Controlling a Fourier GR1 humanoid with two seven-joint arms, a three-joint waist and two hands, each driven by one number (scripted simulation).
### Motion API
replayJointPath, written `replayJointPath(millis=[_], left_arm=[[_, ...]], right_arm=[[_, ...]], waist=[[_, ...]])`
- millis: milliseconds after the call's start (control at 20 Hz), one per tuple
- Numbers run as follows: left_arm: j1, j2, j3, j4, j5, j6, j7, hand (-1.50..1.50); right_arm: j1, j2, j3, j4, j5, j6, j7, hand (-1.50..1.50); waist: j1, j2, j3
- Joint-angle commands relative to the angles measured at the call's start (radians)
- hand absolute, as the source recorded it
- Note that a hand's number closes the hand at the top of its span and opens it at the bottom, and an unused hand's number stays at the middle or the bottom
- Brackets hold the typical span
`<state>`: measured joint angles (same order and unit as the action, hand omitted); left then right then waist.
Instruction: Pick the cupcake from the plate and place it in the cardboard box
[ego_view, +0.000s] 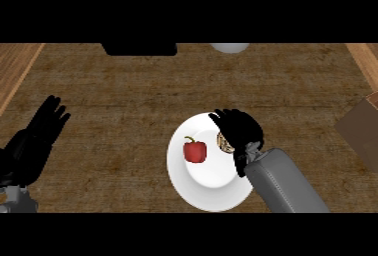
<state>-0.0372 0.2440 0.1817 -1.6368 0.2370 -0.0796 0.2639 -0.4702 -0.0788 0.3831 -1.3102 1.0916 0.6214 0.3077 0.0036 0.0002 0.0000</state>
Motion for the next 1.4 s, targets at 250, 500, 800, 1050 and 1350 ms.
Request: replayJointPath(millis=[250, 500, 800, 1050, 1350], left_arm=[[-0.015, -0.007, 0.028, -0.004, 0.012, -0.018, 0.034, 0.0], [-0.021, 0.003, 0.043, 0.003, 0.002, -0.039, 0.033, 0.0], [0.043, -0.035, 0.024, -0.066, -0.007, -0.029, 0.035, 0.0], [0.048, -0.041, 0.012, -0.069, -0.041, -0.029, 0.019, 0.0], [0.008, -0.058, 0.018, -0.036, -0.045, 0.006, 0.034, 0.0]], right_arm=[[0.004, -0.035, -0.058, 0.053, 0.048, -0.029, -0.087, -1.5], [-0.037, 0.035, -0.061, 0.172, 0.093, -0.081, -0.098, -1.5], [0.008, 0.038, -0.022, 0.153, 0.117, -0.18, -0.187, 1.5], [-0.111, 0.026, -0.087, 0.273, 0.133, -0.213, -0.249, 1.5], [0.067, -0.001, -0.225, 0.119, 0.08, -0.221, -0.072, 1.5]], waist=[[0.0, 0.0, 0.0], [0.001, 0.0, 0.0], [0.002, -0.001, 0.0], [0.006, 0.0, 0.0], [-0.022, -0.005, 0.0]])
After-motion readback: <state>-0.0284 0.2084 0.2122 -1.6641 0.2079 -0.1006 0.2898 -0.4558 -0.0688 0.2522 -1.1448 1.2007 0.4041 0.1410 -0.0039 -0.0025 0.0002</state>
